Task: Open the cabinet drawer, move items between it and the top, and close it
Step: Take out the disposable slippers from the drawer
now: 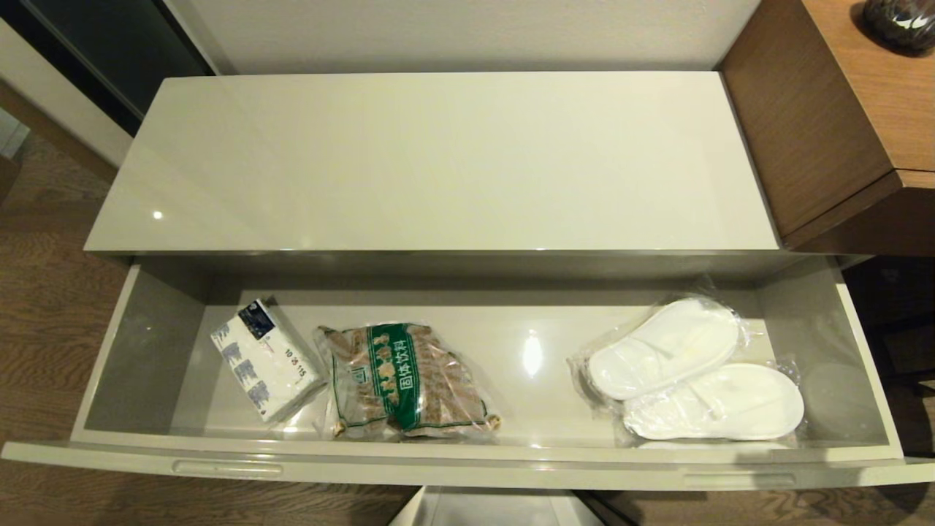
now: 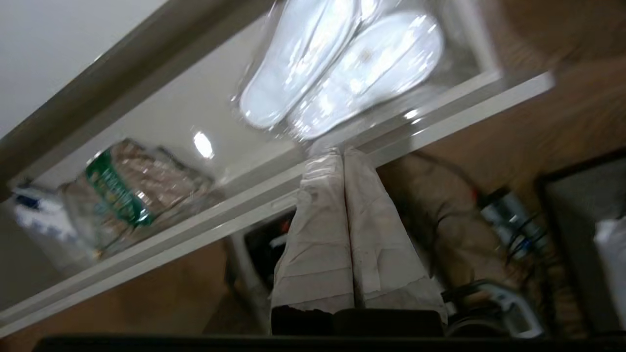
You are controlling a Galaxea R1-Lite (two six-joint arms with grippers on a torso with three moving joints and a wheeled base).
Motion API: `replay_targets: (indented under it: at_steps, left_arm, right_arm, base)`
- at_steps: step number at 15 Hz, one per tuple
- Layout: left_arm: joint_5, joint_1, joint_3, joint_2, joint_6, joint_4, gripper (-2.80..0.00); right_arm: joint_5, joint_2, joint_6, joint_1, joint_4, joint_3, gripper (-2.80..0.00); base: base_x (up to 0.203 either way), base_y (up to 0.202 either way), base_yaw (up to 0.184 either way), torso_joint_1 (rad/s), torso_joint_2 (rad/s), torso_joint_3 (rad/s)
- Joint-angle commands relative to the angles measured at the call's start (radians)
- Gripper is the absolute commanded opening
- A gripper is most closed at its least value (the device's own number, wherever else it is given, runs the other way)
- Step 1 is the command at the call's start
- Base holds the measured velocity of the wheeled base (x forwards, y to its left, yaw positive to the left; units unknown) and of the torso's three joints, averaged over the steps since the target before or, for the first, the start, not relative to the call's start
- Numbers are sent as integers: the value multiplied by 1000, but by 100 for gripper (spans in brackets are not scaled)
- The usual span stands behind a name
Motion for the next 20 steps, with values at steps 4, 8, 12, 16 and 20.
replay_targets:
  at_steps: [4,8,12,16,20]
  left_arm:
    - [0,0,0,0,0,0,-280]
    - [0,0,0,1,0,0,-280]
    - [0,0,0,0,0,0,-280]
    - [0,0,0,0,0,0,-280]
    - [0,0,0,0,0,0,-280]
  right_arm:
    - [269,279,86,7,-173,78,-280]
    - [215,474,179,24,-349,90,-280]
    - [159,666,247,28,-577,191,-280]
    - [91,766,300,26,-633,191,-280]
    - [65,818,304,-16,-645,169,-280]
  base:
    - [0,0,0,0,0,0]
    - [0,0,0,0,0,0]
    - [0,0,0,0,0,0]
    - [0,0,0,0,0,0]
    - [0,0,0,0,0,0]
